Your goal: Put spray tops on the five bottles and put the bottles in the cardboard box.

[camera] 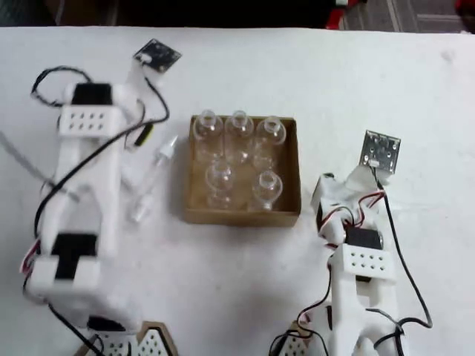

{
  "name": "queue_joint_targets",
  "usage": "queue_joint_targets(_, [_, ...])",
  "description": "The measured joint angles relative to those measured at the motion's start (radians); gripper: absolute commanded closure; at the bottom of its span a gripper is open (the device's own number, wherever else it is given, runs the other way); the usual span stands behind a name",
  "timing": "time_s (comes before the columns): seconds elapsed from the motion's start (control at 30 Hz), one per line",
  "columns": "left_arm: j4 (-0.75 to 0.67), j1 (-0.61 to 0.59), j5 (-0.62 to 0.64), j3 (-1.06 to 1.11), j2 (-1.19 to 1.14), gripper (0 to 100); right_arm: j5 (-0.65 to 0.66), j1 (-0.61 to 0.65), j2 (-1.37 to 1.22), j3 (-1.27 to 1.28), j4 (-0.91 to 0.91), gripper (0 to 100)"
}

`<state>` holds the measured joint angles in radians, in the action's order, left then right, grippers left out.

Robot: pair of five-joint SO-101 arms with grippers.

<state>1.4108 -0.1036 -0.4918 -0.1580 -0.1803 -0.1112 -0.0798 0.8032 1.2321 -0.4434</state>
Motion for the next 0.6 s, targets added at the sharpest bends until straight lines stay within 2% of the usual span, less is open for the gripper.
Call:
queue_joint_targets(0.13, [0.064,0.003,0.029,-0.227,-0.269,96,0.006,0.0,0.0,0.0,0.009,80.0])
queue_joint_targets(0.27, [0.183,0.038,0.071,-0.47,-0.488,79,0.009,-0.002,0.0,0.005,0.032,80.0])
queue_joint_targets(0.33, [0.236,0.058,0.103,-0.578,-0.568,75,0.011,-0.002,0.0,0.011,0.035,80.0])
queue_joint_targets(0.6, [0.276,0.064,0.226,-0.856,-0.787,80,0.011,-0.002,0.0,0.011,0.037,80.0])
